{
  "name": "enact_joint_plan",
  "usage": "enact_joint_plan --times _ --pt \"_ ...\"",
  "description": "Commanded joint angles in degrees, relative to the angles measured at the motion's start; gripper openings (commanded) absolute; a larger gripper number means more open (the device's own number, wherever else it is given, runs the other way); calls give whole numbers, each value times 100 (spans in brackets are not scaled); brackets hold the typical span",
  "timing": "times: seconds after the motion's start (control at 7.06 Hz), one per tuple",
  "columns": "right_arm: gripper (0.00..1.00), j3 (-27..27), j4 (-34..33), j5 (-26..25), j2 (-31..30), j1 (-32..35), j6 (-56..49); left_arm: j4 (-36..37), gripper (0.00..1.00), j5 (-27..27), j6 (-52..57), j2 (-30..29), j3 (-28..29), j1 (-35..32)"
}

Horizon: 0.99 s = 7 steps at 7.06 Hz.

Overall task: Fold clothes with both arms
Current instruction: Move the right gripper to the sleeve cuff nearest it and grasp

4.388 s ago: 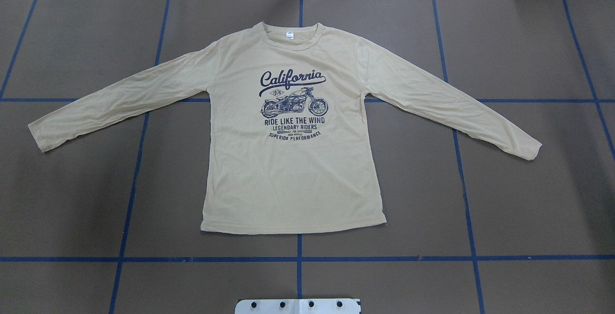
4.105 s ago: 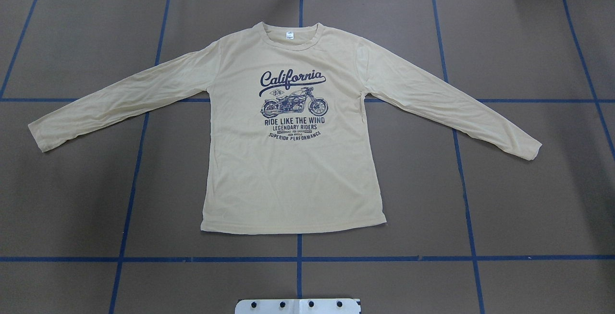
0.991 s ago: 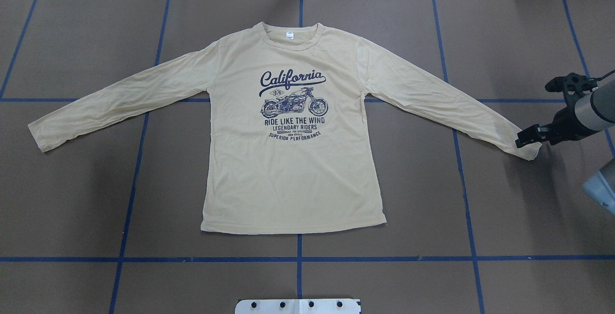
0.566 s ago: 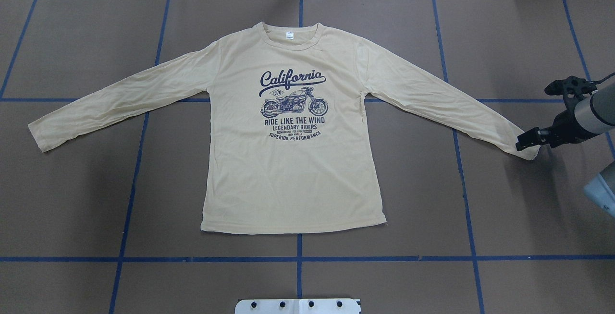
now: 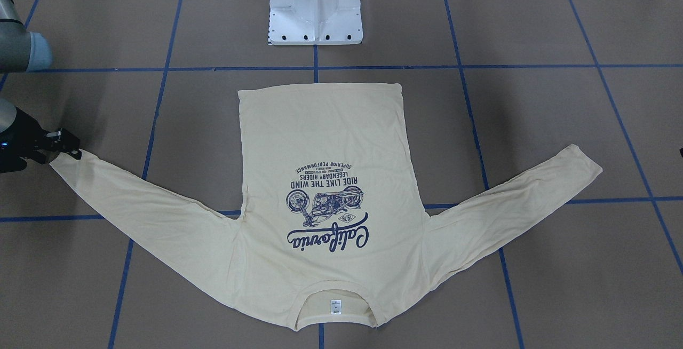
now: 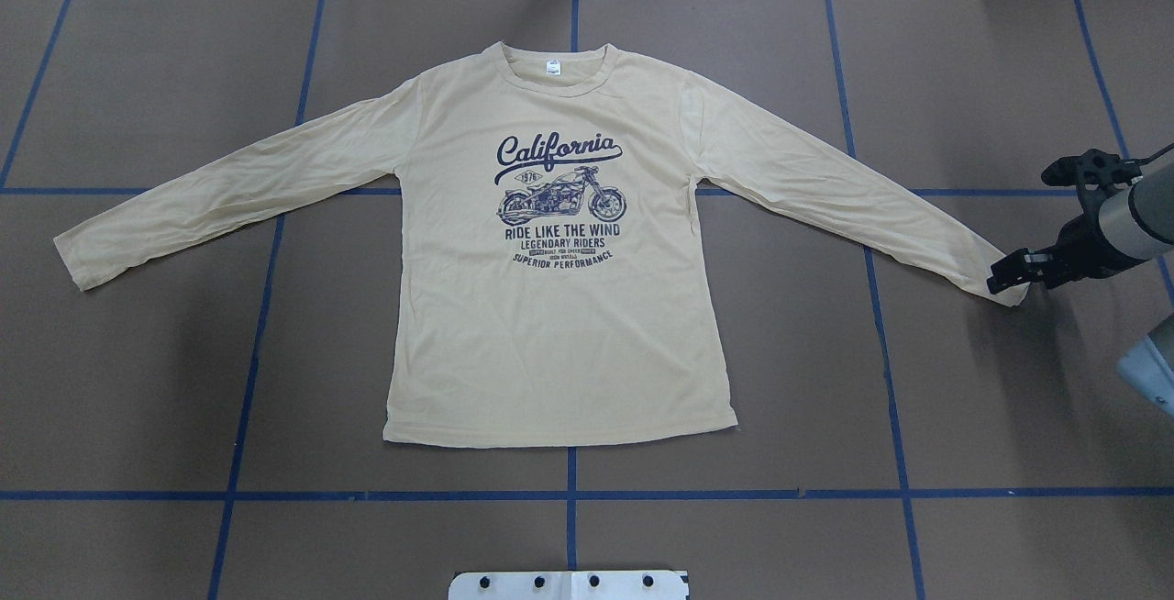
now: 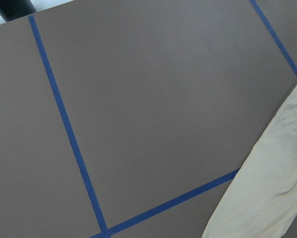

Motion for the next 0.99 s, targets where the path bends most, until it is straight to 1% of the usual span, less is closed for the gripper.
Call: enact_joint_plan --times 0.0,0.28,0.42,0.57,0.71,0.85 --pt "60 4 2 2 1 -31 40 0 100 -82 0 3 1 -6" --pt "43 12 -7 -6 27 -66 40 0 100 -74 0 3 1 -6" --pt "27 12 -7 -6 36 -66 40 0 100 -74 0 3 10 11" --pt "14 82 -7 11 53 -57 40 0 100 -74 0 3 10 11" --pt "7 326 -268 11 36 -57 40 0 100 -74 0 3 27 11" --pt "0 825 -836 11 19 -48 40 0 100 -74 0 3 53 -6"
